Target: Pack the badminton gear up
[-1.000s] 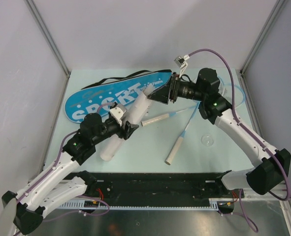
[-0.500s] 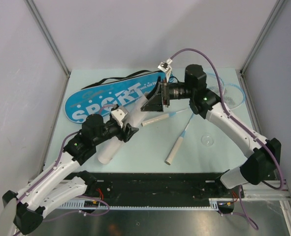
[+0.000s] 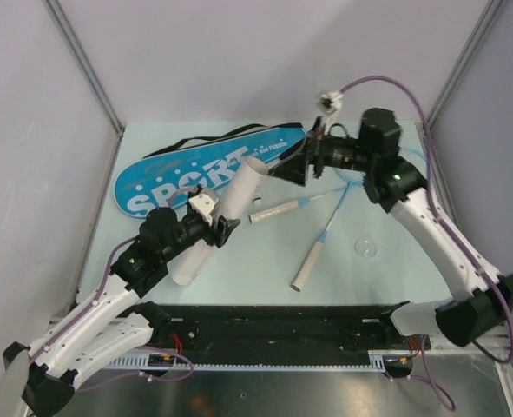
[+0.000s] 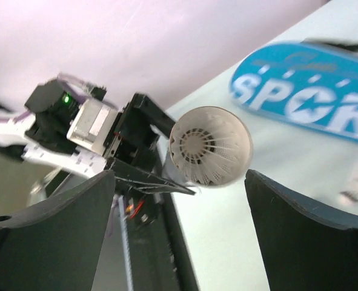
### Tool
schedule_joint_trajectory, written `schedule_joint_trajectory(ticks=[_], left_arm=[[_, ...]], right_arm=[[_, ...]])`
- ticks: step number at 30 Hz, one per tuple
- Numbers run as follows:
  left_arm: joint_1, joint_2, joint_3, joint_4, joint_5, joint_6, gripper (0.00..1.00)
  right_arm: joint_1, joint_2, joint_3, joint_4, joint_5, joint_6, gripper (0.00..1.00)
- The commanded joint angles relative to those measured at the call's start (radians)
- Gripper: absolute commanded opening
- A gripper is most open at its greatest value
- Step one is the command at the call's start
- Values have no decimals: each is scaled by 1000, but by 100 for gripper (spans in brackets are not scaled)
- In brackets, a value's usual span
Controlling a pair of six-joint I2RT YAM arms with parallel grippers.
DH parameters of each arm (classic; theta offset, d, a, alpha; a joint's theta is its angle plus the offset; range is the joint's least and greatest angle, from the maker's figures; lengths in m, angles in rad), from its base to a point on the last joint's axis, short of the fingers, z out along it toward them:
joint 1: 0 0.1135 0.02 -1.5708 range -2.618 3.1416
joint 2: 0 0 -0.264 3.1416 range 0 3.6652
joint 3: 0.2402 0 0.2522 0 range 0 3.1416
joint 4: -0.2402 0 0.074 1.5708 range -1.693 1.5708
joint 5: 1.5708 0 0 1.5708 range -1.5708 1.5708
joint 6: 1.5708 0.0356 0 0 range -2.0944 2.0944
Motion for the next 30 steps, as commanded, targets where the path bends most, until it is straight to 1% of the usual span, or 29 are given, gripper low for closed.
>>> schedule_joint_trajectory(ticks=[1,2,3,4,5,6,7,8,9,10,11,12,13,15,16,17,18,19,20,21,22,24,27,28,30], left_arm=[[-2,-28,26,104,-135,10,38],[-2,-35,26,104,-149,10,38],[-2,-39,26,104,-153,2,38],[-2,-47,26,104,-188,-1,38],[-2,-51,26,103,-228,-1,39],[-2,-67,26,104,-248,-2,39],[-2,-76,22,101,-270,-4,38],[-2,-85,21,103,-311,-4,39],[-4,-96,15,103,-328,-1,39],[-2,-116,12,103,-345,-1,39],[-2,-124,9,103,-360,-1,39],[-2,-130,6,103,-359,2,40],[-2,-140,6,103,-356,5,40],[-2,-144,10,103,-350,7,40],[-2,-147,9,103,-348,7,40],[-2,-153,9,101,-350,5,40],[-2,-151,7,103,-353,7,40],[-2,-151,7,103,-354,7,40],[-2,-148,7,103,-350,7,40],[-2,-147,7,101,-347,1,40],[-2,-145,7,103,-333,-2,40],[-2,-141,7,101,-321,-13,40],[-2,-130,16,100,-304,-15,40],[-2,-130,16,98,-299,-16,40],[-2,-140,13,98,-296,-18,40]], right_arm=[[-73,-145,-57,151,213,71,94],[-87,-153,-69,174,237,95,94],[-95,-153,-80,179,327,100,95],[-110,-144,-95,181,385,103,96],[-114,-124,-95,167,451,105,97],[-118,-71,-94,161,558,100,97],[-124,-34,-94,156,611,118,96],[-147,0,-91,147,662,151,93],[-160,35,-81,129,761,253,92],[-173,116,-69,110,786,302,91],[-204,153,-58,112,792,348,88],[-215,198,-52,125,786,429,87],[-225,280,-39,150,774,454,86],[-253,388,55,129,754,500,84],[-258,437,116,89,775,548,82],[-261,557,250,-30,798,565,83],[-262,615,346,-101,835,576,84],[-258,684,424,-221,855,589,85],[-250,792,496,-276,890,594,87],[-244,859,662,-336,930,602,88],[-242,911,731,-420,932,608,88],[-239,1023,858,-474,943,654,87],[-229,1075,871,-477,975,702,81],[-224,1086,874,-483,984,703,78],[-218,1094,867,-489,1000,705,76]])
